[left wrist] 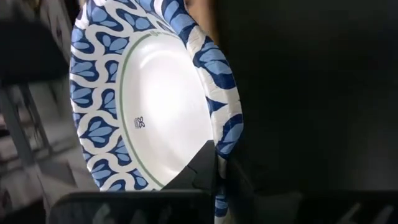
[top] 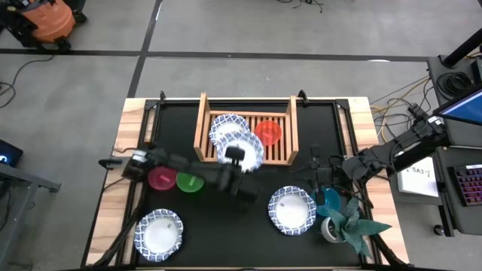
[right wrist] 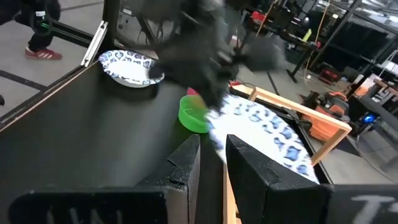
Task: Place and stack bowls onto a shelf
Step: Stack the large white bowl on top of the large white bowl on the shelf
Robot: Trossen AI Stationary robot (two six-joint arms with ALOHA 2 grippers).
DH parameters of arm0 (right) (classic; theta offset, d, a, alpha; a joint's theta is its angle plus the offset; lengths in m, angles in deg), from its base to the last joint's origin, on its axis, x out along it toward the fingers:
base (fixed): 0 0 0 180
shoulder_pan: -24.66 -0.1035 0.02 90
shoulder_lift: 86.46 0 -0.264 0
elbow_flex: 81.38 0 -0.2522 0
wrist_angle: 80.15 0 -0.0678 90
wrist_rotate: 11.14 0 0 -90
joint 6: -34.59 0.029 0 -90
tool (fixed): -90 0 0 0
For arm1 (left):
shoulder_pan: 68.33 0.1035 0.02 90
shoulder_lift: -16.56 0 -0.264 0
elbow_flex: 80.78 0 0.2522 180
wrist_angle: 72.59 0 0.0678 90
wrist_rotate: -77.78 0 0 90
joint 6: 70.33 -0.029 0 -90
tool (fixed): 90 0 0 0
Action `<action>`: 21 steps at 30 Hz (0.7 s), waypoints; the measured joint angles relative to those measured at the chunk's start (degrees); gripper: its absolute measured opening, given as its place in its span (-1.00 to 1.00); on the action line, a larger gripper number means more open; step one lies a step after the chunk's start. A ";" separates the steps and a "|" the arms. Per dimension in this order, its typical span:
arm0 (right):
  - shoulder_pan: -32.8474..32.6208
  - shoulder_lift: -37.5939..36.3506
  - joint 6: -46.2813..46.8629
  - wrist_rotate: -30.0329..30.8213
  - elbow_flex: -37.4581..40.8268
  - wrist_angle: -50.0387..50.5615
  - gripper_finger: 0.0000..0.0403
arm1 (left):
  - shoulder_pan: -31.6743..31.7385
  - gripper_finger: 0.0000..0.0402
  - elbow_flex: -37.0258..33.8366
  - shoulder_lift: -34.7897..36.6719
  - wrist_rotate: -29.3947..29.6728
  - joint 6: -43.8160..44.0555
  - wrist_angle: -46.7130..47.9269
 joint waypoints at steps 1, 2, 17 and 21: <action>0.00 0.00 -0.17 0.00 0.00 0.00 -0.66 | 1.68 -1.00 -0.58 0.00 0.00 -0.29 0.03; 0.00 -0.01 -0.31 0.01 0.00 0.00 -0.66 | 3.34 -1.00 -1.15 0.00 -0.01 -0.49 0.04; 0.04 -0.13 -2.55 0.59 0.00 -0.17 -0.66 | 18.48 -0.95 -7.86 0.00 -3.06 -3.48 -5.68; 0.02 -0.11 -2.01 0.61 0.00 -0.20 -0.66 | 20.44 -0.83 -8.55 0.00 -3.08 -5.04 -7.26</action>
